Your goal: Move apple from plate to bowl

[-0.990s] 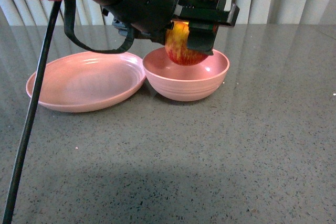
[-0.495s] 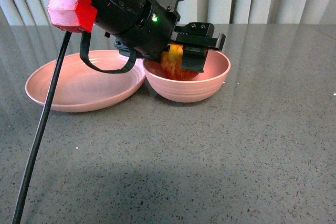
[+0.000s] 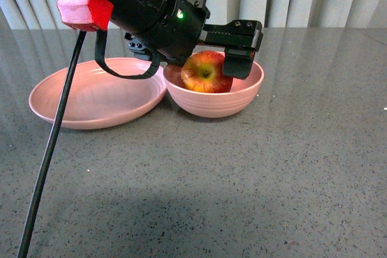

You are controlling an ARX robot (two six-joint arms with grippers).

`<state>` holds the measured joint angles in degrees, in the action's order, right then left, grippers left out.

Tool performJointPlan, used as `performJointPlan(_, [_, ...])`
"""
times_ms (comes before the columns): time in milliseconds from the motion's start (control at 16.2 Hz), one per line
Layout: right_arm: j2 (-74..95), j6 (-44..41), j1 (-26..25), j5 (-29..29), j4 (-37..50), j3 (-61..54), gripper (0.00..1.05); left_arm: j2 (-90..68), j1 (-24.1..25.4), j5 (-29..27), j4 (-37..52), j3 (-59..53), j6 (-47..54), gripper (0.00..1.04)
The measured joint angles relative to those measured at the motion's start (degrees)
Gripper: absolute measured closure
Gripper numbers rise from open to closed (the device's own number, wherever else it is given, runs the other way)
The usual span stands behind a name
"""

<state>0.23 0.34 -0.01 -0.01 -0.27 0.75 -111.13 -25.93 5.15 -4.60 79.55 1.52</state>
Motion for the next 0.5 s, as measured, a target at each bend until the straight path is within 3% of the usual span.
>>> performJointPlan(495, [0.0,0.0,0.0,0.0,0.0,0.0,0.07,16.6,1.7,0.8,6.5,-1.3,-0.7,0.07])
